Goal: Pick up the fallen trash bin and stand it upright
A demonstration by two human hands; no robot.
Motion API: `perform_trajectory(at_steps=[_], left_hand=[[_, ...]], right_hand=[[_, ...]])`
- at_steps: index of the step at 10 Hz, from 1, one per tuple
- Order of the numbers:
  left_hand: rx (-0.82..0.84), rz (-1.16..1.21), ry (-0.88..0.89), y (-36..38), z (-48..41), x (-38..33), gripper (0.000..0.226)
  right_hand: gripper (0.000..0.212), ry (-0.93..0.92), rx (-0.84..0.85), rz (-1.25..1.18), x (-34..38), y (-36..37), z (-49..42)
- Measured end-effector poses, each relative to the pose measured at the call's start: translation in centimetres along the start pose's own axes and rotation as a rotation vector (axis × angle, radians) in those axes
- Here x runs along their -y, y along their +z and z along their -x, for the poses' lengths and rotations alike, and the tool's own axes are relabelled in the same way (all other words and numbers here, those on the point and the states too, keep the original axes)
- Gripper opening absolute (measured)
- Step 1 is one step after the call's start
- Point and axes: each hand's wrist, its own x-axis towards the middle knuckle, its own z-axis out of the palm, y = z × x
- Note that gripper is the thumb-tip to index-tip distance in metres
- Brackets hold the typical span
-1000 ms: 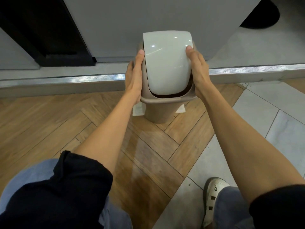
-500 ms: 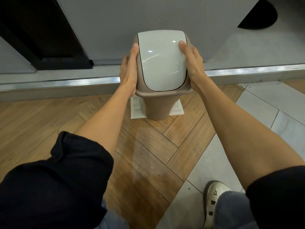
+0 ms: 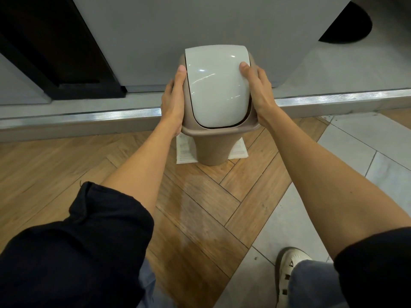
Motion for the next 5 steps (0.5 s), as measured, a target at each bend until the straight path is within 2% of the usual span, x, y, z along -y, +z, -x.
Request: perform_trajectory(at_steps=[1,2,3,4,5], left_hand=[[0.044,-0.001,0.002,-0.3,-0.2,-0.1,0.067],[0.081,0.011,-0.015,-0.4,-0.6,-0.6,0.052],[0.067,-0.004,-0.053,-0.5,-0.2,-1.6,0.045],[0.023,-0.069,-0.053,-0.6,0.7,-2.8,0.064],[-0.028,-0.194,-0.040,-0.9,1.6,-4.9,0.083]], right_hand=[[0.061,0.017,0.046,0.010,0.0,-0.4,-0.2],[0.060,0.039,0.087,0.016,0.2,-0.8,-0.5],[0.064,0.051,0.101,0.039,0.4,-1.2,-0.8],[0.086,0.090,0.101,0.100,1.8,-1.6,-0.1],[0.093,0.089,0.087,0.248,4.9,-2.3,0.4]])
